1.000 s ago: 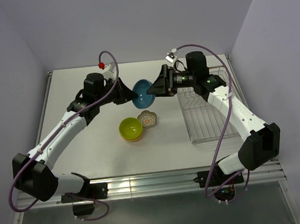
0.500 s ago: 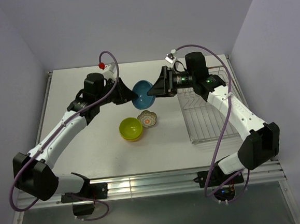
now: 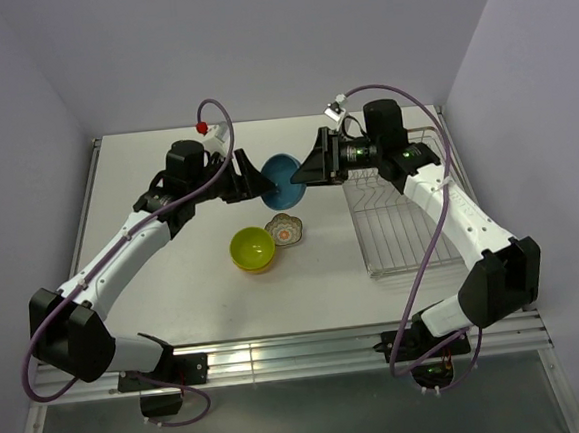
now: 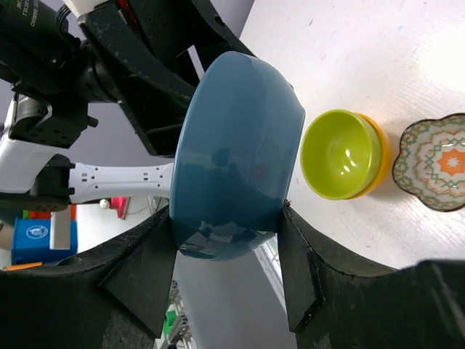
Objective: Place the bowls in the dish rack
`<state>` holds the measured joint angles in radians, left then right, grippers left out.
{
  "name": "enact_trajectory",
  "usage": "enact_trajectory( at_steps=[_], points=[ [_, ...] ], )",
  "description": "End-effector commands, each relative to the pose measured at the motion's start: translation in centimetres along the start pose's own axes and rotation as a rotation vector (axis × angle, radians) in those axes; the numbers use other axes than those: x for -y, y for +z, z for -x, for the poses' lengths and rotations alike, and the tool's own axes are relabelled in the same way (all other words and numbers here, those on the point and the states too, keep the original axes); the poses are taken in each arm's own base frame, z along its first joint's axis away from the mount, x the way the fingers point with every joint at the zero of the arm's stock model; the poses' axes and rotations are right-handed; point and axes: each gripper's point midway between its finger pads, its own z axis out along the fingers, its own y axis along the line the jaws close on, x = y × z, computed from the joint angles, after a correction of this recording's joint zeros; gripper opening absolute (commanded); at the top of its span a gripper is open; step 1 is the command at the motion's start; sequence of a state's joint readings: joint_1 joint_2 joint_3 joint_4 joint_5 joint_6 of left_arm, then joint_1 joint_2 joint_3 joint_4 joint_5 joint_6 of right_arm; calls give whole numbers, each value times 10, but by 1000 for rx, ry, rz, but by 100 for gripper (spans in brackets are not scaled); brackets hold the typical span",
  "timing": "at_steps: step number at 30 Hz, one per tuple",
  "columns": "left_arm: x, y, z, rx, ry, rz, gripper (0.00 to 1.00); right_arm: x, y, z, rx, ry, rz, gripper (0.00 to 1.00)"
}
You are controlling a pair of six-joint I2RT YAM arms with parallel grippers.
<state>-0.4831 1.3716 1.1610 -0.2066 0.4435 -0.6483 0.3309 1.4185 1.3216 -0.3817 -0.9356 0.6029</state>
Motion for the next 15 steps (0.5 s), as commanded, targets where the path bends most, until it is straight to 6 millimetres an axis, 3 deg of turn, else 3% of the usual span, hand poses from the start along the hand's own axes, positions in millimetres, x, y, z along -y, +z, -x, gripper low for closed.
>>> enact_trajectory(
  at_steps=[1, 11, 14, 15],
  points=[
    [18, -5, 16, 39, 35, -58, 63, -9, -6, 12, 22, -70, 28, 0],
    [22, -12, 18, 47, 70, -78, 79, 21, -21, 26, 56, -244, -109, 0],
    [24, -13, 17, 38, 66, -93, 83, 30, -29, 28, 45, -220, -122, 0],
    [26, -13, 15, 25, 61, -108, 89, 32, -32, 27, 40, -205, -126, 0]
  ],
)
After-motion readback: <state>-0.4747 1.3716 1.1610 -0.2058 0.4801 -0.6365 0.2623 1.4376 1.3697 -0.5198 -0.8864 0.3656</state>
